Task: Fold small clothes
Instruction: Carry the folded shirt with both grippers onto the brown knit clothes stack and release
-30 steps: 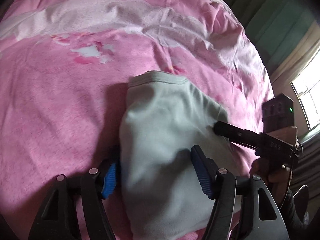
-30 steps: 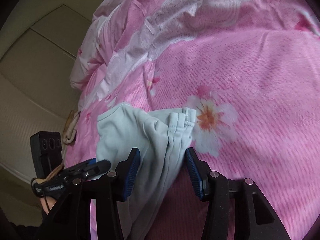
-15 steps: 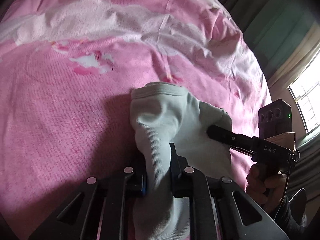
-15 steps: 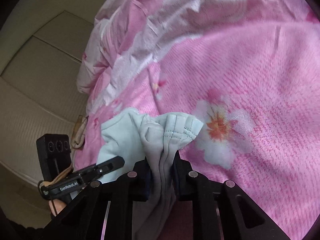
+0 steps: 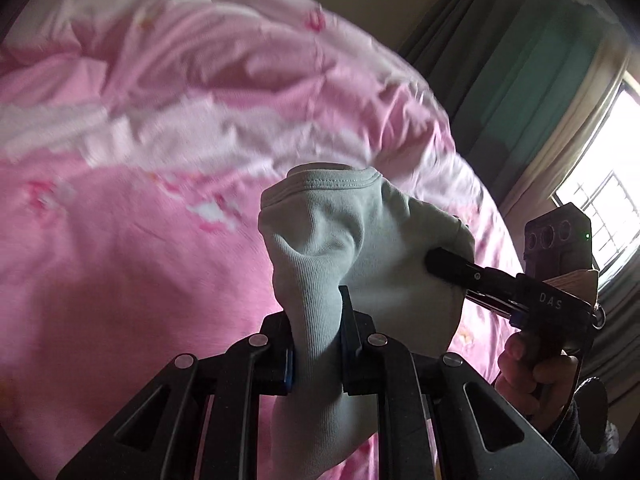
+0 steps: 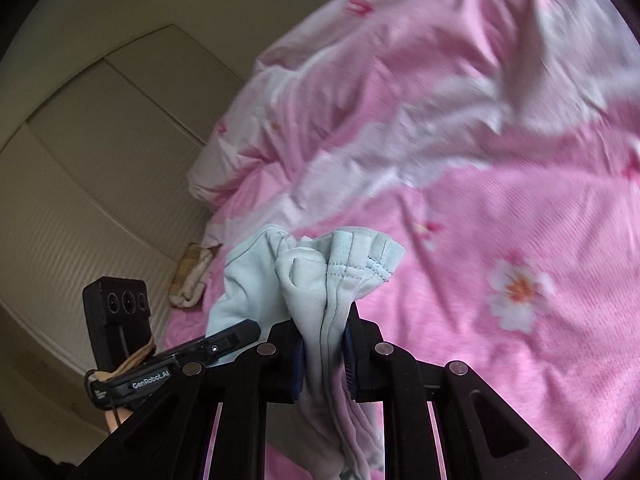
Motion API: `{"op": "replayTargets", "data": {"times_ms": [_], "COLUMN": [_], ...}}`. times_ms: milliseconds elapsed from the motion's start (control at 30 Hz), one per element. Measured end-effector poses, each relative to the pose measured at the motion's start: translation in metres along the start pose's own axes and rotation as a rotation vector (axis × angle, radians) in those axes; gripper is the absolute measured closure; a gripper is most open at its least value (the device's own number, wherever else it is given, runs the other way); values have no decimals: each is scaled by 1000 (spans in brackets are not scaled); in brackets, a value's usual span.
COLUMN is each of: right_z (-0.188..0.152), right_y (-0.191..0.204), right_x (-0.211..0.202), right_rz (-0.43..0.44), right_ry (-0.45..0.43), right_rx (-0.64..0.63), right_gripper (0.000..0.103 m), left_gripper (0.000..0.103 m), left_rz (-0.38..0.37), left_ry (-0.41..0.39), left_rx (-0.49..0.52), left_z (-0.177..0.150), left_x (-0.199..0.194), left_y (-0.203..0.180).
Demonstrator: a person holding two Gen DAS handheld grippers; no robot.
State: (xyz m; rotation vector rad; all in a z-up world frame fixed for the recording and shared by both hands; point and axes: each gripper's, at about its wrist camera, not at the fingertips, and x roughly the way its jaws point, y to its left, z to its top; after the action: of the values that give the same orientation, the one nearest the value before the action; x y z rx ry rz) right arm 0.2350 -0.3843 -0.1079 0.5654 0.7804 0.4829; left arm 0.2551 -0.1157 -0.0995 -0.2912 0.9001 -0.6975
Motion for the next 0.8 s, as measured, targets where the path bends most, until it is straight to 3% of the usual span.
{"op": "replayTargets", "data": {"times_ms": [300,600,800], "right_z": [15,13,8], "right_y": [127,282,359], "right_x": [50,188,288], "right_rz": [90,263,324], "right_ry": [-2,44,52], "right_rx": [-112,-176,-154], "right_gripper": [87,87,87], "left_gripper": [86,86,86], "left_rz": [114,313,428], "left_ry": [-138,-230,-232], "left_rx": [-15,-40,-27], "left_z": [25,59,99], "left_x": [-132,-274,-331], "left_y": [71,210,303]}}
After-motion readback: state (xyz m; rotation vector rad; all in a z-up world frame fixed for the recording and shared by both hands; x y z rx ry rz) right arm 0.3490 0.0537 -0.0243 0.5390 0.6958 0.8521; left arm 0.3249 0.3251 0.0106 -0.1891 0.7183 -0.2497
